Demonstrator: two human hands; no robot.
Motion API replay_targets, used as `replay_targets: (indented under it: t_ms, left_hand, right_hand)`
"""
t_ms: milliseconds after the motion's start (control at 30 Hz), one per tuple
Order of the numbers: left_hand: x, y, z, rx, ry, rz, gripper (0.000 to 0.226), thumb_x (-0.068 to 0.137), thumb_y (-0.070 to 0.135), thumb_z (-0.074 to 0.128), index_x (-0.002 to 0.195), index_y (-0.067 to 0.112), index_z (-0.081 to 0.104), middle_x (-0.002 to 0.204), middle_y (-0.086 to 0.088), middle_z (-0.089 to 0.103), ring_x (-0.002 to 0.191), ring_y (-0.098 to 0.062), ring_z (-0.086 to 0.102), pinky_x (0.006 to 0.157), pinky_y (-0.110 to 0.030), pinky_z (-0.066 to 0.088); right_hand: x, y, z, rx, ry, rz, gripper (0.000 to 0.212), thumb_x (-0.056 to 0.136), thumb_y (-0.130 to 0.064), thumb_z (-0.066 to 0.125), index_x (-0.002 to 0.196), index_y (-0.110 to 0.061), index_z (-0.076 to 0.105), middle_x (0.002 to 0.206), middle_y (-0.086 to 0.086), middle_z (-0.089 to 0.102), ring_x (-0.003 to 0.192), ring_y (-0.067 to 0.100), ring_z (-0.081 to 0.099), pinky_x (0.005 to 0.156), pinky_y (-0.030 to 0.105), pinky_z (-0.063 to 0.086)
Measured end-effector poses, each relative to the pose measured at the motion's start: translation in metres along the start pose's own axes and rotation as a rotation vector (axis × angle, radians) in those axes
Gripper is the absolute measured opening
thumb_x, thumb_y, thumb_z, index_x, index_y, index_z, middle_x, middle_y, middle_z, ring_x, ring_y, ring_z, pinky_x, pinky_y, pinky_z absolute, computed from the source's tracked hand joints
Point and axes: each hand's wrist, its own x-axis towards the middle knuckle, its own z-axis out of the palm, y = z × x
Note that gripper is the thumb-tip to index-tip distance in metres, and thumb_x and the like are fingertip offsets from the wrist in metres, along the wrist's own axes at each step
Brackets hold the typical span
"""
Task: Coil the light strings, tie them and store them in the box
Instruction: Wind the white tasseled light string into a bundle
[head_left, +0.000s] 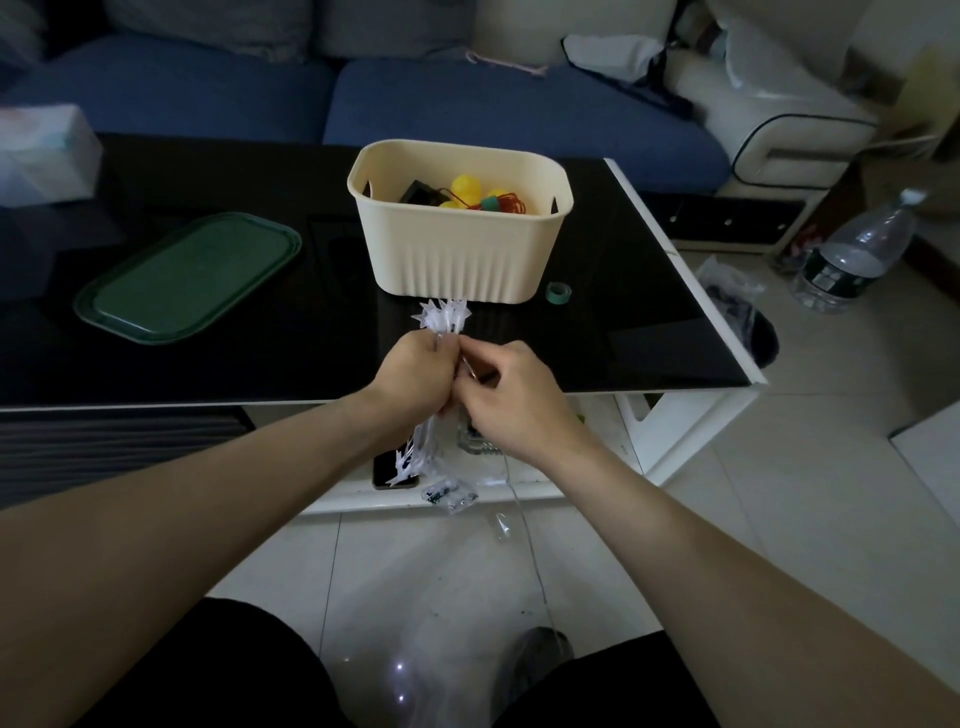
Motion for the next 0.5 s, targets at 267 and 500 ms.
replay_targets:
  t_ms: [267, 500]
  left_hand:
    - [-0.001, 0.01, -0.003, -0.105, 0.103, -0.127, 0.036, 0.098, 0.01, 0.04, 0.064, 0.013, 0.05, 0.052, -0.001, 0.046, 0.043, -0.014, 0.041, 0.047, -0.023, 0.034]
    - [0.0, 0.027, -0.008, -0.411, 0.185, -0.055, 0.027, 0.105, 0.014, 0.032, 0.083, 0.015, 0.048, 0.065, 0.0, 0.048, 0.053, -0.013, 0.045, 0.048, -0.025, 0.037]
  right_hand:
    - [-0.006, -0.002, -0.012, -0.087, -0.318, -0.028, 0.098, 0.087, -0.025, 0.076, 0.161, -0.028, 0.012, 0.083, -0.003, 0.069, 0.068, -0.003, 0.062, 0.063, 0.01, 0.043]
    - [0.003, 0.009, -0.027, -0.054, 0.058, 0.015, 0.001, 0.089, -0.017, 0.074, 0.089, -0.017, 0.074, 0.049, -0.015, 0.057, 0.046, -0.006, 0.055, 0.049, 0.006, 0.038]
